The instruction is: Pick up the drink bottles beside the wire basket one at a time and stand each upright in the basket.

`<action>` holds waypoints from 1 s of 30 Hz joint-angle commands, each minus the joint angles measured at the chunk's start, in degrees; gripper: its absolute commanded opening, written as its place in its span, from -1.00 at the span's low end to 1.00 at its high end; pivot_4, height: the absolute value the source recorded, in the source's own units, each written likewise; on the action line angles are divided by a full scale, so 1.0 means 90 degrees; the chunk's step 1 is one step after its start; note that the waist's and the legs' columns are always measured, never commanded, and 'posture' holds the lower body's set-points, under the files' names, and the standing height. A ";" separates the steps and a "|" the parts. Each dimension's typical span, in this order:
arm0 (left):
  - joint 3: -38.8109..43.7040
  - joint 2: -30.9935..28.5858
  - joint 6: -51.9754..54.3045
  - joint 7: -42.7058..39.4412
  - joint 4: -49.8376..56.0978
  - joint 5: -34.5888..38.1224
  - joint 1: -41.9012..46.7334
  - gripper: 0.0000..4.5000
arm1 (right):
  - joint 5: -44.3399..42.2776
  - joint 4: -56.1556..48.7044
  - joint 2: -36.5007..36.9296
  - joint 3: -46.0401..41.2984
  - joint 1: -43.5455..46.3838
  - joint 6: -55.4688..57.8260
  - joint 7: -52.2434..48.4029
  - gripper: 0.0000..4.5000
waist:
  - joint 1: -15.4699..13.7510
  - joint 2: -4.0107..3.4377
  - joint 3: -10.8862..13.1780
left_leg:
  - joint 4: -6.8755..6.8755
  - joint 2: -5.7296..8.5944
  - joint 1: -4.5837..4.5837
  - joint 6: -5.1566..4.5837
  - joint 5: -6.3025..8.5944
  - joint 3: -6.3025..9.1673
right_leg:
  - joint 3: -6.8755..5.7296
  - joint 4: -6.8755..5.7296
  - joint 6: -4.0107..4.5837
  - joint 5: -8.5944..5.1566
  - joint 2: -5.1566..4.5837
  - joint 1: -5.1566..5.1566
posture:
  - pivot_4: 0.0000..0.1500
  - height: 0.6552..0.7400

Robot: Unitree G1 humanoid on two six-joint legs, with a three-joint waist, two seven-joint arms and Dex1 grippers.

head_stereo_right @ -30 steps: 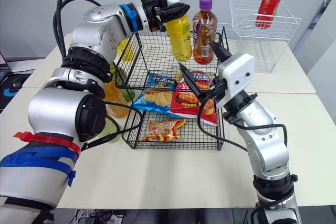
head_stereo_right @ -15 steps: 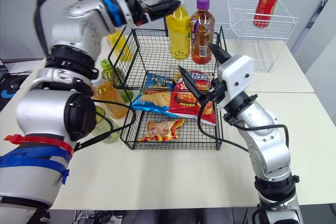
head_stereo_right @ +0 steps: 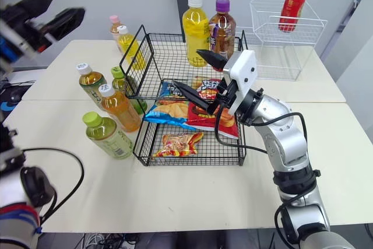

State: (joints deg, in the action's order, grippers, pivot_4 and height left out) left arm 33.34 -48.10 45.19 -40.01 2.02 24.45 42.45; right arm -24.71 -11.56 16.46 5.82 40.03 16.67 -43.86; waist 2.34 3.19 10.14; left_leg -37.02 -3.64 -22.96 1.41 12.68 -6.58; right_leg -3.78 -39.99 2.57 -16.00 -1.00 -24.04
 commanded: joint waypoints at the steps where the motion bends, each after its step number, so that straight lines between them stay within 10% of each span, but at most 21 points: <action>1: 0.1454 -0.0086 0.0897 0.0390 0.1648 0.0436 -0.1136 0.99 | -0.0493 0.0261 0.0064 -0.0038 0.0279 -0.0013 -0.0802 1.00 | -0.0032 0.0009 -0.0004 | 0.0000 -0.0001 -0.0002 0.0000 0.0000 0.0004 | -0.0005 0.0001 0.0000 0.0000 0.0000 0.0000 | 1.00 1.00; 13: 0.4732 0.2084 0.1823 0.0548 0.4336 0.2445 -0.5515 0.99 | -0.1167 0.0776 -0.0040 0.0168 0.0751 0.0443 -0.2253 1.00 | -0.0098 0.0023 -0.0014 | 0.0003 -0.0004 0.0030 -0.0028 0.0016 0.0034 | -0.0034 0.0006 -0.0005 -0.0004 -0.0005 0.0046 | 1.00 1.00; 23: 0.4582 0.2372 0.1078 0.1243 0.4340 0.3704 -0.6656 0.99 | -0.1072 0.0634 -0.0020 0.0156 0.0713 0.0510 -0.2180 1.00 | -0.0102 0.0021 -0.0013 | 0.0005 -0.0003 0.0054 -0.0029 0.0016 0.0035 | -0.0031 0.0012 -0.0016 -0.0017 -0.0006 0.0068 | 1.00 1.00; 30: 0.2999 0.1327 0.0484 0.2150 0.3484 0.3169 -0.5314 0.99 | -0.0536 0.0219 0.0042 0.0086 0.0482 0.0329 -0.1325 1.00 | -0.0224 0.0016 -0.0010 | 0.0011 -0.0002 0.0049 -0.0028 0.0016 0.0044 | -0.0043 0.0021 -0.0012 -0.0020 -0.0005 0.0067 | 1.00 1.00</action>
State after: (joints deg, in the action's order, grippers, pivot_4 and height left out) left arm 63.99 -33.84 52.04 -22.77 34.98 55.36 -7.85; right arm -30.66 -6.63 16.81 7.87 44.10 21.12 -58.41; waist 0.32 3.34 10.05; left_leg -36.91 -3.69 -22.53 1.19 12.80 -6.17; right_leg -4.20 -39.81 2.52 -16.17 -1.01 -23.48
